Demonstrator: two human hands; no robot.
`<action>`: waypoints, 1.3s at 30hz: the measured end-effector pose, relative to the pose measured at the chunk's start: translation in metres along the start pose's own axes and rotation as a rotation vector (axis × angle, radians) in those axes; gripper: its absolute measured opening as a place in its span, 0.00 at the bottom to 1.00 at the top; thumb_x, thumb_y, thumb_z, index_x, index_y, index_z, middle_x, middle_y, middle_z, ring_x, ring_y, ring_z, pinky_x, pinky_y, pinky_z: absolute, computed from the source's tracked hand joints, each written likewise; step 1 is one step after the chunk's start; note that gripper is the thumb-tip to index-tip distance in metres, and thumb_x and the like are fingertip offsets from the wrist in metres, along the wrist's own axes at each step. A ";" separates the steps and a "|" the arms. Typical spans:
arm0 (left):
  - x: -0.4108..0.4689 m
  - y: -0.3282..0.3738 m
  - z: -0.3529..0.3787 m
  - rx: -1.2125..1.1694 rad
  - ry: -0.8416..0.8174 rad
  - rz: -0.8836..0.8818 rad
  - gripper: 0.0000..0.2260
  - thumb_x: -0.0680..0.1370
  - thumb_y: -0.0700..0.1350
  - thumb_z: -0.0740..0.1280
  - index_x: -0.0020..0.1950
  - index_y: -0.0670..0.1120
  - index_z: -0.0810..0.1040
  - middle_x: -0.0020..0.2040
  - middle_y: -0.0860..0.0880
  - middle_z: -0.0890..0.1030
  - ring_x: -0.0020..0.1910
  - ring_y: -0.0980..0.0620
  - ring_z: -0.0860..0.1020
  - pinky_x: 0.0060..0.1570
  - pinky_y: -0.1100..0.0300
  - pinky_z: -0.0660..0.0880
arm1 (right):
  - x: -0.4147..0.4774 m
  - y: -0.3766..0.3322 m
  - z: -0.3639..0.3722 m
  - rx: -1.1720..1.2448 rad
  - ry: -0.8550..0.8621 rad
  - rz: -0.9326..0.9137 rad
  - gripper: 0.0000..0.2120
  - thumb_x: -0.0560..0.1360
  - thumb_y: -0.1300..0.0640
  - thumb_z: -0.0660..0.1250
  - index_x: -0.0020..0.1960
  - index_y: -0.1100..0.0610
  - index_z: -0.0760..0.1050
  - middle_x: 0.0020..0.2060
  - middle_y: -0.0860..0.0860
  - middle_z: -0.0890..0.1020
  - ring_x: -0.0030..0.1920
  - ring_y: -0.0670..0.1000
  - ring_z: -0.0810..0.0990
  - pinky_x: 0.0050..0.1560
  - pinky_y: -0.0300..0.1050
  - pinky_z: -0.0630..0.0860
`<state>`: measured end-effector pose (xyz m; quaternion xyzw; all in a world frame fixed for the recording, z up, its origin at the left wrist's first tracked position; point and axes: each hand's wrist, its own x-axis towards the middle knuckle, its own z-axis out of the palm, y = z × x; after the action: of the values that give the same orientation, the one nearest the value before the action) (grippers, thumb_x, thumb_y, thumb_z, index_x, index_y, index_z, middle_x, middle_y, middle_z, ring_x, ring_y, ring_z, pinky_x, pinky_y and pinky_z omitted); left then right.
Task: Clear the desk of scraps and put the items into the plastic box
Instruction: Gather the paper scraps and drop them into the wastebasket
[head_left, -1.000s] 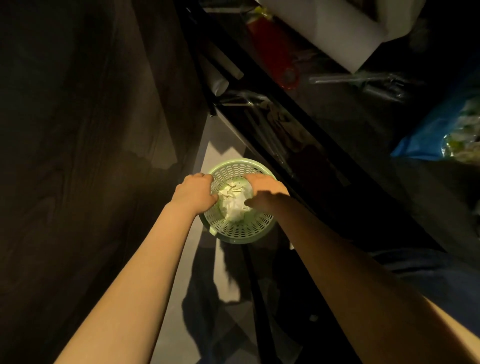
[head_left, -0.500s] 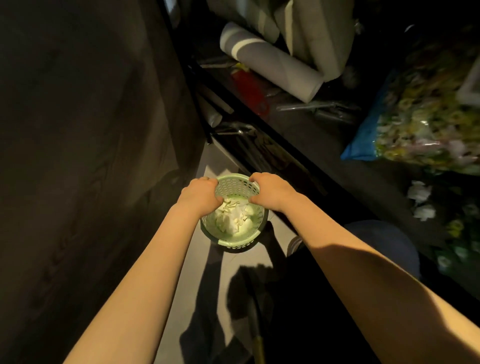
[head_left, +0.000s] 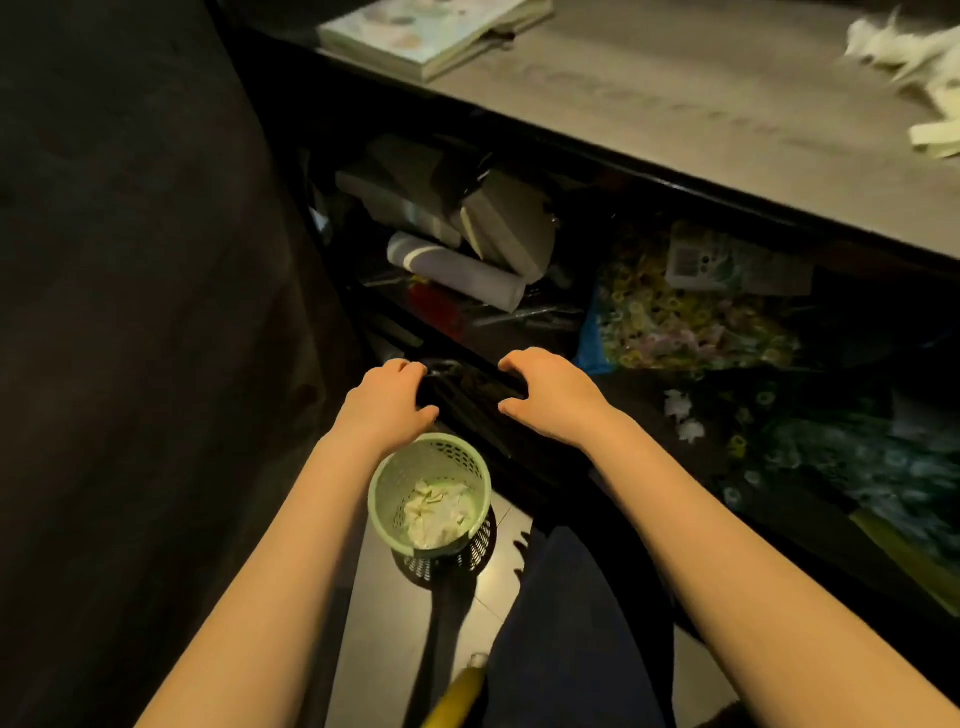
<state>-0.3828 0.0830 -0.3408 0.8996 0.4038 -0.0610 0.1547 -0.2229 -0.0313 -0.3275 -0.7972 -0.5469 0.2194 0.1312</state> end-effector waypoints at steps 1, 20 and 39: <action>-0.005 0.007 -0.011 0.008 0.039 0.022 0.26 0.76 0.51 0.65 0.72 0.46 0.64 0.72 0.46 0.66 0.69 0.44 0.67 0.63 0.47 0.70 | -0.007 -0.001 -0.011 -0.012 0.030 -0.015 0.24 0.76 0.51 0.66 0.71 0.53 0.66 0.68 0.51 0.70 0.66 0.54 0.70 0.62 0.52 0.72; -0.026 0.195 -0.160 0.024 0.550 0.571 0.22 0.76 0.51 0.65 0.69 0.46 0.69 0.69 0.47 0.69 0.68 0.47 0.67 0.63 0.52 0.68 | -0.127 0.021 -0.196 0.122 0.766 -0.116 0.12 0.76 0.57 0.66 0.59 0.53 0.76 0.50 0.45 0.78 0.45 0.47 0.78 0.50 0.41 0.73; 0.056 0.398 -0.136 0.017 0.330 0.761 0.31 0.77 0.57 0.63 0.75 0.47 0.56 0.76 0.47 0.57 0.75 0.47 0.57 0.69 0.48 0.62 | -0.139 0.211 -0.293 0.001 0.908 0.569 0.25 0.75 0.45 0.65 0.69 0.52 0.69 0.70 0.51 0.69 0.71 0.54 0.64 0.69 0.54 0.63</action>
<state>-0.0506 -0.0816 -0.1341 0.9837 0.0610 0.1424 0.0918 0.0507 -0.2286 -0.1392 -0.9285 -0.1975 -0.1206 0.2903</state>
